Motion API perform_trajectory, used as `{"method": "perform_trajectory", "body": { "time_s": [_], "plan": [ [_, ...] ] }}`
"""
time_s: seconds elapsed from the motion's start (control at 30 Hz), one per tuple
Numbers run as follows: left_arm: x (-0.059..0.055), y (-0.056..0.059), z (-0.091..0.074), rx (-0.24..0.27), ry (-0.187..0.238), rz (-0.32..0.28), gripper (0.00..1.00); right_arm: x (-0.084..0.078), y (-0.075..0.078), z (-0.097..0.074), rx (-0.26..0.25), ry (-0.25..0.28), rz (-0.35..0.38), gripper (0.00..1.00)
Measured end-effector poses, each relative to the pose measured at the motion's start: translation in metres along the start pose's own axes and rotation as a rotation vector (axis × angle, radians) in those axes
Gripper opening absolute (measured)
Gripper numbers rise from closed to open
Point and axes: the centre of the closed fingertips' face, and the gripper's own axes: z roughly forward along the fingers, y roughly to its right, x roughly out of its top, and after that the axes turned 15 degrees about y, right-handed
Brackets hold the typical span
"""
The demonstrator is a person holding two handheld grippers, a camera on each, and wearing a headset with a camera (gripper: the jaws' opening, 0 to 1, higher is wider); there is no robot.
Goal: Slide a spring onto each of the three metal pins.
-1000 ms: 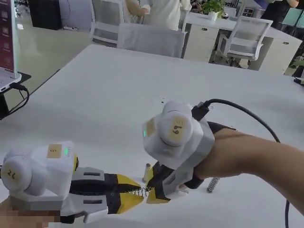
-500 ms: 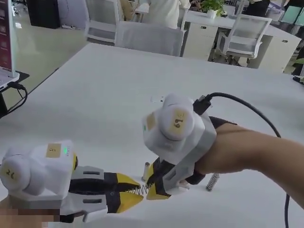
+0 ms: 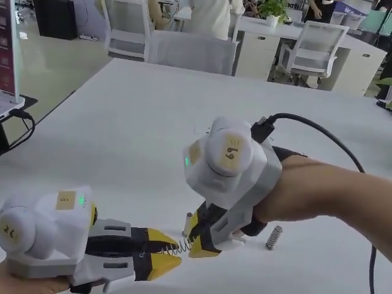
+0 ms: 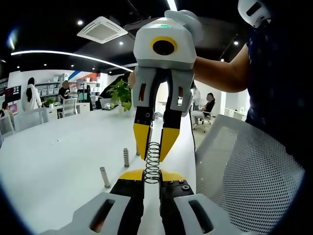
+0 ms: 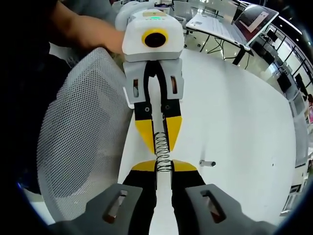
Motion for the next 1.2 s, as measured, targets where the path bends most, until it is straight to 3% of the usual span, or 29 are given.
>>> {"method": "perform_trajectory", "body": {
  "time_s": [1.2],
  "plan": [
    [0.003, -0.005, 0.000, 0.004, 0.024, 0.011, 0.03, 0.027, -0.001, -0.009, 0.011, 0.035, -0.007, 0.07]
  ]
}}
